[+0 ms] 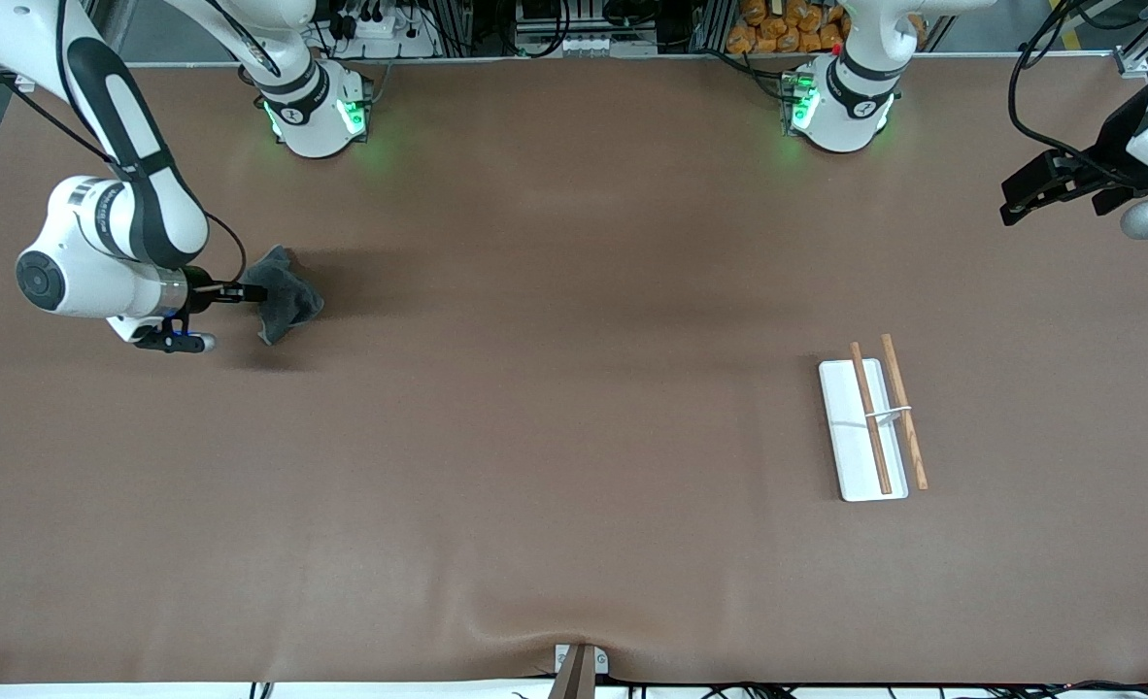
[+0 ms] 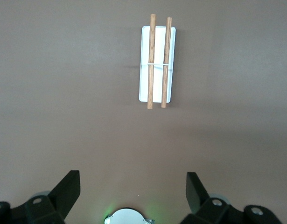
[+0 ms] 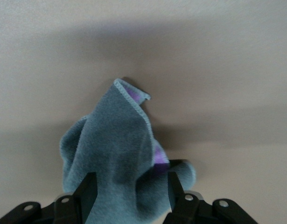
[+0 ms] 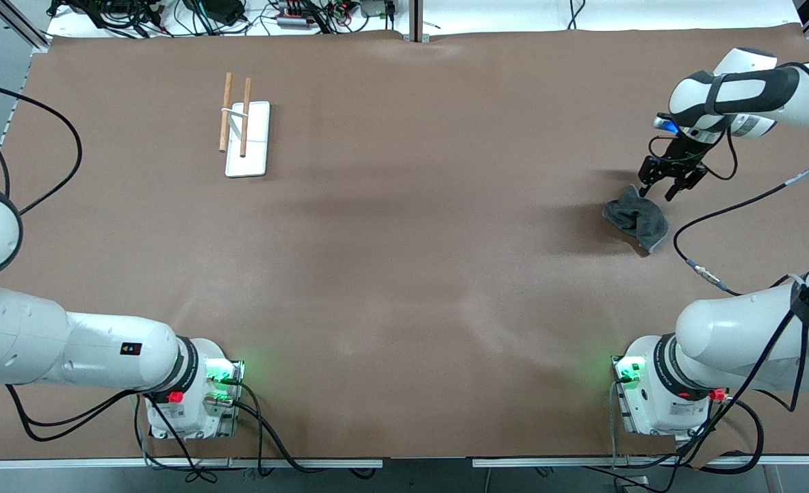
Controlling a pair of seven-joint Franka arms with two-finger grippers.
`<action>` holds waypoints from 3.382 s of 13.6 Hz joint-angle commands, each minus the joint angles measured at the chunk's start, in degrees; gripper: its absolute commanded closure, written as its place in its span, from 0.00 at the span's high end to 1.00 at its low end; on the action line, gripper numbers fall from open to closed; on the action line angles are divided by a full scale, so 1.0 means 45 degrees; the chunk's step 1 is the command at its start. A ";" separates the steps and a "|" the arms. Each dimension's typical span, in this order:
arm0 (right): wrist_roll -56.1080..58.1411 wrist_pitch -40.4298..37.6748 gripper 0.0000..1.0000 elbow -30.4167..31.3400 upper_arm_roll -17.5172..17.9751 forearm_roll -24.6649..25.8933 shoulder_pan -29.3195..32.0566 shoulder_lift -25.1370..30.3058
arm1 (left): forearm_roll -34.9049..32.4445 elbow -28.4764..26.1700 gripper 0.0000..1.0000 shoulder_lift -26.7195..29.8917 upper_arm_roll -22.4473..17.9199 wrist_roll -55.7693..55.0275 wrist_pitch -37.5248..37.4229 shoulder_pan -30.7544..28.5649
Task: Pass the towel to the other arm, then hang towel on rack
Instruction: 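Close the right gripper on the grey towel, then lift the towel with the right gripper while the left gripper reaches over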
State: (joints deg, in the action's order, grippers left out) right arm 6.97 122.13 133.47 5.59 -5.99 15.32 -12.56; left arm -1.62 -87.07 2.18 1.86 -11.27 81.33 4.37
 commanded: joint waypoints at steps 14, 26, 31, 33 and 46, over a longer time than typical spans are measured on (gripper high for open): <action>0.0195 -0.2406 0.00 -0.1218 0.0222 -0.1755 0.0170 -0.0353 | -0.0012 -0.0261 1.00 0.0199 0.0035 0.0259 -0.0144 -0.0073; -0.7339 -0.6983 0.00 -0.5674 0.0242 -0.1813 -0.4045 0.0527 | -0.0032 -0.0261 1.00 0.0120 0.0016 0.0279 -0.0007 -0.0092; -1.2514 -0.6788 0.00 -0.7508 0.0203 -0.3704 -0.5804 0.0293 | -0.0032 -0.0261 1.00 0.0081 0.0016 0.0279 0.0110 -0.0112; -1.4371 -0.6244 0.00 -0.8212 0.0203 -0.3980 -0.6546 0.0040 | -0.0031 -0.0261 1.00 0.0062 0.0016 0.0279 0.0149 -0.0073; -2.3965 -0.4738 0.00 -1.2585 0.0222 -0.5348 -0.8853 -0.1716 | 0.1179 -0.0144 1.00 -0.1479 0.2023 -0.3033 0.1943 0.0200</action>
State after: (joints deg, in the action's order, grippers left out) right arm -95.55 100.69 83.55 7.14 -28.96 -24.01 -15.23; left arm 2.89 -88.39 -3.39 8.39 -19.35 88.26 5.18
